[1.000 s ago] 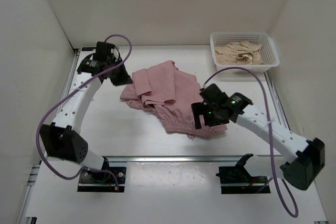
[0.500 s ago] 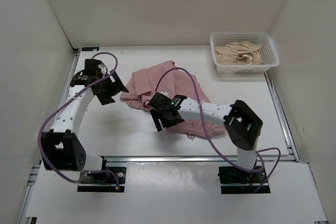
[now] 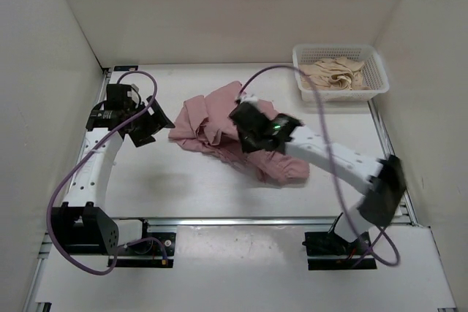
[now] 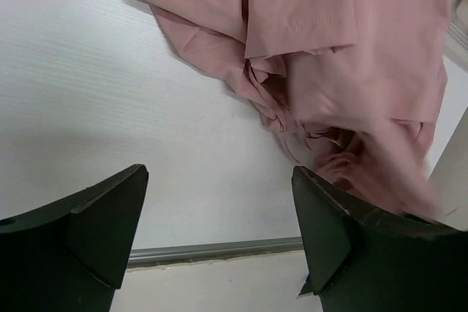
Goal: Fold and stack the trousers
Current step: Flatten the trousers out
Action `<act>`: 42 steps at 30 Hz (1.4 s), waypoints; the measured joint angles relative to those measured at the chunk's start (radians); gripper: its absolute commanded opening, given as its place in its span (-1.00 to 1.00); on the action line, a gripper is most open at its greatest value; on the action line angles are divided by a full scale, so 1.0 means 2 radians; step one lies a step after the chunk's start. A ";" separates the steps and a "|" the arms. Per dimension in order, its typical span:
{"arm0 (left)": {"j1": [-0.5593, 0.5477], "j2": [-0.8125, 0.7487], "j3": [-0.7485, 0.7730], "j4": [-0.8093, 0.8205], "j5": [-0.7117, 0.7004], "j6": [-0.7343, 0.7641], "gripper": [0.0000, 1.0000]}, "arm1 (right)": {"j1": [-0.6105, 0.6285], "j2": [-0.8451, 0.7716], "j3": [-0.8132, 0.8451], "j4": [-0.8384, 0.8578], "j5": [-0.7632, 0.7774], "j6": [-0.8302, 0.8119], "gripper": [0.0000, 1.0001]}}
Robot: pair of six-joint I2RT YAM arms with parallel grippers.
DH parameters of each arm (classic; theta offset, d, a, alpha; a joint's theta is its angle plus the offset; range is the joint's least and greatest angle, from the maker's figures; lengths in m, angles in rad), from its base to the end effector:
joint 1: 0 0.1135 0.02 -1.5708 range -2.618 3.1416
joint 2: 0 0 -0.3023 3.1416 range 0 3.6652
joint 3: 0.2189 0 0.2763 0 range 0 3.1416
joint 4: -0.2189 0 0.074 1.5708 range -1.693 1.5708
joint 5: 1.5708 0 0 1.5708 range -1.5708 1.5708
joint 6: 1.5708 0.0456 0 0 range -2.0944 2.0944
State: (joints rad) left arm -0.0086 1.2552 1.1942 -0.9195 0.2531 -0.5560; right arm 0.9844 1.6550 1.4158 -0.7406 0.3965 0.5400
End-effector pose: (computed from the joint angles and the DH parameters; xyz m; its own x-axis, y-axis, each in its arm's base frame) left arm 0.2647 -0.0137 0.3462 -0.7836 -0.5042 -0.3630 -0.3130 0.8250 -0.4705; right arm 0.2285 0.3120 0.3127 -0.7279 -0.2387 -0.6428 -0.3206 0.9471 0.0114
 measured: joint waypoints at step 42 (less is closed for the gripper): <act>-0.228 0.356 0.121 0.060 -0.027 -0.060 -0.67 | -0.321 0.083 -0.080 0.068 -0.119 -0.084 -0.90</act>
State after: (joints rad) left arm -0.4644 1.9678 1.4357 -0.8005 0.1986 -0.6765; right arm 0.3420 1.8206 1.2560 -0.6037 0.1585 0.3725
